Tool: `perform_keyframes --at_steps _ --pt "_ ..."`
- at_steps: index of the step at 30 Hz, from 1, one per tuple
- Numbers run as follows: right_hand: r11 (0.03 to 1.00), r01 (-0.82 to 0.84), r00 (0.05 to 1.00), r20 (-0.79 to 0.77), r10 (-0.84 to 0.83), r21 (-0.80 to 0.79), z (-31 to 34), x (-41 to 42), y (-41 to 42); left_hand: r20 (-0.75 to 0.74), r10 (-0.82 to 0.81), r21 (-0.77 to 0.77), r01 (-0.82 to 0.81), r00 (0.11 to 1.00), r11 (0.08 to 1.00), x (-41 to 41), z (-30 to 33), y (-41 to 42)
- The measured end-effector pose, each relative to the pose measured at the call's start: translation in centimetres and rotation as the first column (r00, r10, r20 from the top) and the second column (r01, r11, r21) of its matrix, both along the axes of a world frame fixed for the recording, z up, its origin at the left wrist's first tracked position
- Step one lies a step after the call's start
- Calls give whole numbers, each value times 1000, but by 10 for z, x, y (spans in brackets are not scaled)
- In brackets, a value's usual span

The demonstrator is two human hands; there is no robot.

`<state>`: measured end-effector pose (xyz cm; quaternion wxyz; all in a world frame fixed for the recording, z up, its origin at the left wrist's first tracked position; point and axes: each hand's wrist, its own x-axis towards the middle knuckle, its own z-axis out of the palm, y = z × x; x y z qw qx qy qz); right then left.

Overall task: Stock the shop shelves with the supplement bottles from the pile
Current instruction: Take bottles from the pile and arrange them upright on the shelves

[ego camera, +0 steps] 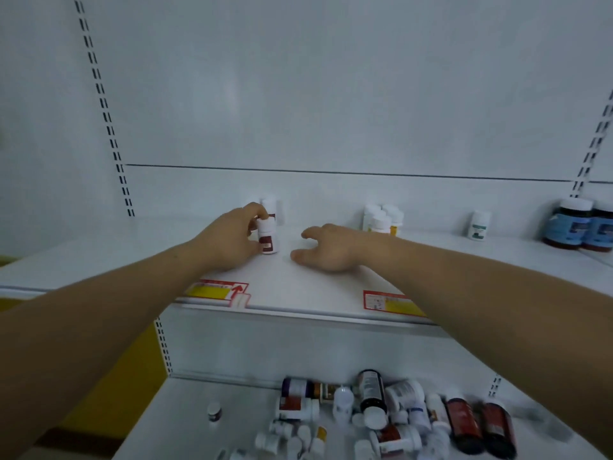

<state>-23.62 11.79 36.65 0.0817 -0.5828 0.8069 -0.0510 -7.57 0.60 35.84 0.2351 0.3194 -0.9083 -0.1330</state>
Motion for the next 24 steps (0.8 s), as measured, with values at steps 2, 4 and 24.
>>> perform_keyframes --at_steps 2,4,24 --pt "997 25 1000 -12 -24 68 -5 2 -12 -22 -17 -25 17 1000 1000 1 0 -11" --pt "993 34 999 -35 -31 114 -8 0 -16 -33 -53 -15 53 998 998 -2 0 -16" --pt "992 41 997 -64 -33 120 -20 -4 -20 -5 -63 -152 61 998 987 -34 -3 -73"
